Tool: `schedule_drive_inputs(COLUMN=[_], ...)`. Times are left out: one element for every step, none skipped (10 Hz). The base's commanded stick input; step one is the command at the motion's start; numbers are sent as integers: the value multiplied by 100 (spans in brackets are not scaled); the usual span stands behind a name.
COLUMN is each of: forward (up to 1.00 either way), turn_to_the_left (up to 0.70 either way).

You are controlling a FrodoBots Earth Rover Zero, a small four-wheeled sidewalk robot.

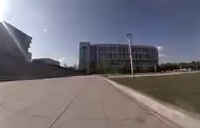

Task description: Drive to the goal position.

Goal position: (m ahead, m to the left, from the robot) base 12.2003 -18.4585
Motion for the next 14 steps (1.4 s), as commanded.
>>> schedule_drive_inputs(forward=[70, 70, 70, 70, 70, 70, 70, 70, 70, 70, 70, 70, 70, 70], turn_to_the_left=[0, 0, 0, 0, 0, 0, 0, 0, 0, 0, 0, 0, 0, 0])
